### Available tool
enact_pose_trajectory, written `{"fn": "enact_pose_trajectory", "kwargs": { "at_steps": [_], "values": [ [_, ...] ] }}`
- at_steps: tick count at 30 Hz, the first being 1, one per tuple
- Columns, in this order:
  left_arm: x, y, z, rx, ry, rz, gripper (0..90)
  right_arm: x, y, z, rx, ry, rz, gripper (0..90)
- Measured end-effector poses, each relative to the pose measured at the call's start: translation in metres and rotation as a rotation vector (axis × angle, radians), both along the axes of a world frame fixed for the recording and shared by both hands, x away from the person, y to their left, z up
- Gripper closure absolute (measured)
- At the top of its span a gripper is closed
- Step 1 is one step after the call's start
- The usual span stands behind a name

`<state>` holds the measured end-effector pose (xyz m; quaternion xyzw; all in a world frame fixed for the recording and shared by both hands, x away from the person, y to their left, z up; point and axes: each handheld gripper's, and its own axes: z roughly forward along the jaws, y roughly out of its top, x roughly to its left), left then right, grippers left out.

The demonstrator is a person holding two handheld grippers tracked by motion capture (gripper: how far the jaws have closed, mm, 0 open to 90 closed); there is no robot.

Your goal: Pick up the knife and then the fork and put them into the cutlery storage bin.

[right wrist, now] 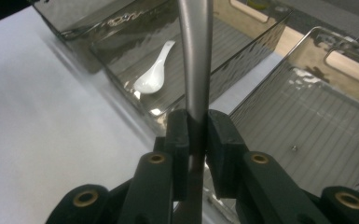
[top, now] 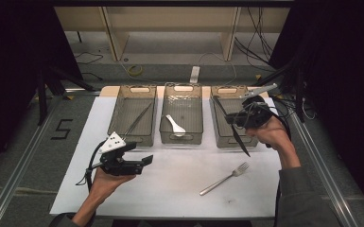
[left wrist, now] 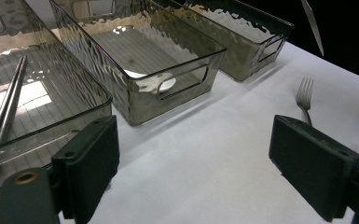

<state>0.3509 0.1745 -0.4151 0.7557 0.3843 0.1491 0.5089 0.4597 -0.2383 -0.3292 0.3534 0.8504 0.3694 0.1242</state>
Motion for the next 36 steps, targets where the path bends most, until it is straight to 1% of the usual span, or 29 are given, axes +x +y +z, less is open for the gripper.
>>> {"fn": "enact_pose_trajectory", "kwargs": {
  "at_steps": [2, 10, 16, 20, 23, 25, 28, 31, 36],
  "values": [
    [0.0, 0.0, 0.0, 0.0, 0.0, 0.001, 15.6, 0.005, -0.001, 0.003, 0.015, 0.001, -0.006, 80.4],
    [0.0, 0.0, 0.0, -0.003, 0.0, 0.001, 15.6, 0.022, -0.004, 0.017, 0.04, -0.02, -0.047, 80.4],
    [0.0, 0.0, 0.0, -0.003, -0.001, 0.001, 15.6, 0.033, -0.005, 0.026, 0.033, -0.021, -0.07, 80.4],
    [0.0, 0.0, 0.0, -0.003, -0.001, 0.001, 15.6, 0.04, -0.008, 0.029, 0.038, -0.027, -0.09, 80.4],
    [0.0, 0.0, 0.0, -0.008, 0.0, 0.003, 15.6, 0.046, -0.011, 0.029, 0.043, -0.032, -0.106, 80.4],
    [0.0, 0.0, 0.0, -0.004, 0.0, 0.0, 15.6, 0.051, -0.013, 0.027, 0.048, -0.03, -0.114, 80.4],
    [0.0, 0.0, 0.0, -0.004, 0.0, 0.0, 15.6, 0.058, -0.015, 0.024, 0.036, -0.028, -0.142, 80.3],
    [0.0, 0.0, 0.0, -0.006, 0.0, 0.002, 15.6, 0.065, -0.019, 0.02, 0.038, -0.029, -0.17, 80.4],
    [0.0, 0.0, 0.0, -0.007, 0.001, 0.004, 15.6, 0.075, -0.024, 0.015, 0.027, -0.036, -0.207, 80.4]
  ]
}}
